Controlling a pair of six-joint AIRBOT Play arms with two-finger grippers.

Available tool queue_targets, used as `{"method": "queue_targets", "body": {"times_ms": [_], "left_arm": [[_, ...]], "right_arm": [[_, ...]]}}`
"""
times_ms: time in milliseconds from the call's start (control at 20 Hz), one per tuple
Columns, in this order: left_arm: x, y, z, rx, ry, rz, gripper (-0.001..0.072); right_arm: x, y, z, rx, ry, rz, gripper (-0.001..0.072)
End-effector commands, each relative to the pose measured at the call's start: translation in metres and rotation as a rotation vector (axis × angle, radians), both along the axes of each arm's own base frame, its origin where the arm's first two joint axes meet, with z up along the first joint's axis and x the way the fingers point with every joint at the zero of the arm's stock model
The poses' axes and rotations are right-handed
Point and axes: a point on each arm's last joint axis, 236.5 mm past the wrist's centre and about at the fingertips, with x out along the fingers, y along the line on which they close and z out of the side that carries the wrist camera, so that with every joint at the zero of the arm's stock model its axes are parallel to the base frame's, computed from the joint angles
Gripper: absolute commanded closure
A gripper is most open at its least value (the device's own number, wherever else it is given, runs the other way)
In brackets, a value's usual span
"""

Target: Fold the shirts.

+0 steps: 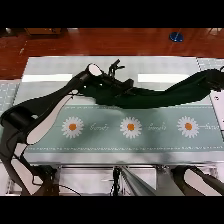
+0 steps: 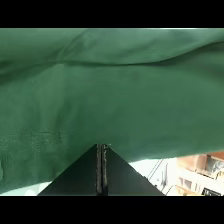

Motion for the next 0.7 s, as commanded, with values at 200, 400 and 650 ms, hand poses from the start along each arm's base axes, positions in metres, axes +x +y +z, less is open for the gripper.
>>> {"method": "queue_targets", "body": {"times_ms": [200,400,650], "left_arm": [[-0.019,-0.039,-0.033,0.041,0.019,0.042,0.0689],[-0.053,-0.071,-0.067,0.063,0.097,0.044,0.0689],[-0.06,-0.103,-0.07,-0.013,0.145,0.129,0.0689]], "right_arm": [[-0.015,0.018,0.044,0.02,-0.115,-0.005,0.0686],[-0.016,0.042,0.073,0.106,-0.203,0.019,0.0686],[-0.016,0.044,0.081,0.108,-0.235,0.018,0.0686]]}}
